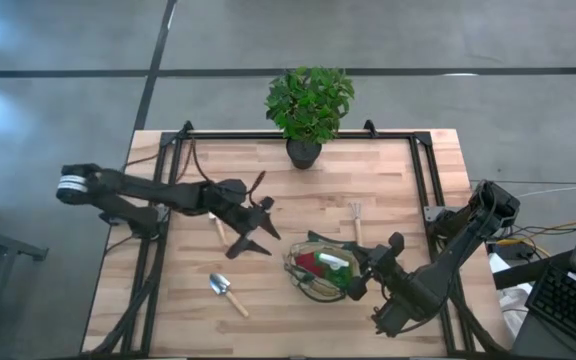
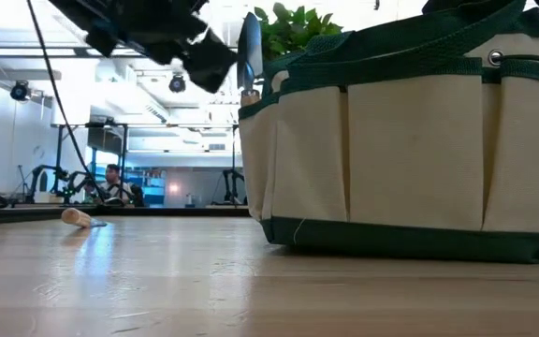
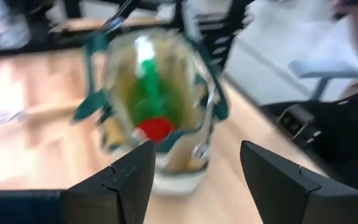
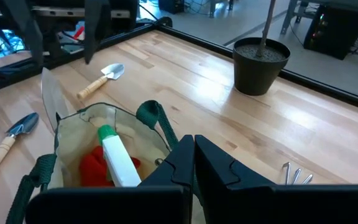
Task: Pick & Place Garden tools in Gardening bag
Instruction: Put the brown hand rake into the green gardening bag
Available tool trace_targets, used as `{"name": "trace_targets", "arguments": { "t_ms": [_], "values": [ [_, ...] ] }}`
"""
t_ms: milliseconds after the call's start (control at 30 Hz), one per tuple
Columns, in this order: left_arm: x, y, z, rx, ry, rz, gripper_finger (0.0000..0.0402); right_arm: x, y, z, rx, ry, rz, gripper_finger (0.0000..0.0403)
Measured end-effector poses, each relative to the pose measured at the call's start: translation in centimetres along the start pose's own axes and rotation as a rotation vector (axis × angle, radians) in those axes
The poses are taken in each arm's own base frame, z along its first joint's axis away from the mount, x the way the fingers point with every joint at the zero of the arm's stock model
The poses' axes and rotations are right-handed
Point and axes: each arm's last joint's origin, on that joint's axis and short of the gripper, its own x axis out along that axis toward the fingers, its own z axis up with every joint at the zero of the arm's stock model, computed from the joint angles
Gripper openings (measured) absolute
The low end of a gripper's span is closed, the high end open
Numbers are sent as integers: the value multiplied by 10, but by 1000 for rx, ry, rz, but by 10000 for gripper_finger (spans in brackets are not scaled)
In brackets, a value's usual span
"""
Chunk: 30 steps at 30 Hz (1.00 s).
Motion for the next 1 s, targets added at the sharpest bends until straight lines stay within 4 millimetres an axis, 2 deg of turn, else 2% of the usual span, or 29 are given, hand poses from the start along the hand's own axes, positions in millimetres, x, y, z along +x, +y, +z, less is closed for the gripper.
{"name": "trace_targets", "arguments": {
  "t_ms": [400, 633, 1000],
  "values": [
    [-44, -8, -9, -103, 264, 507, 233, 0, 0, 0, -3, 0, 1, 8],
    [-67, -13, -20, -204, 331, 800, 233, 0, -1, 1, -10, -16, -1, 8],
    [-94, -33, -66, -328, 141, 852, 231, 0, -7, 18, 39, -113, 12, 8]
  ]
}}
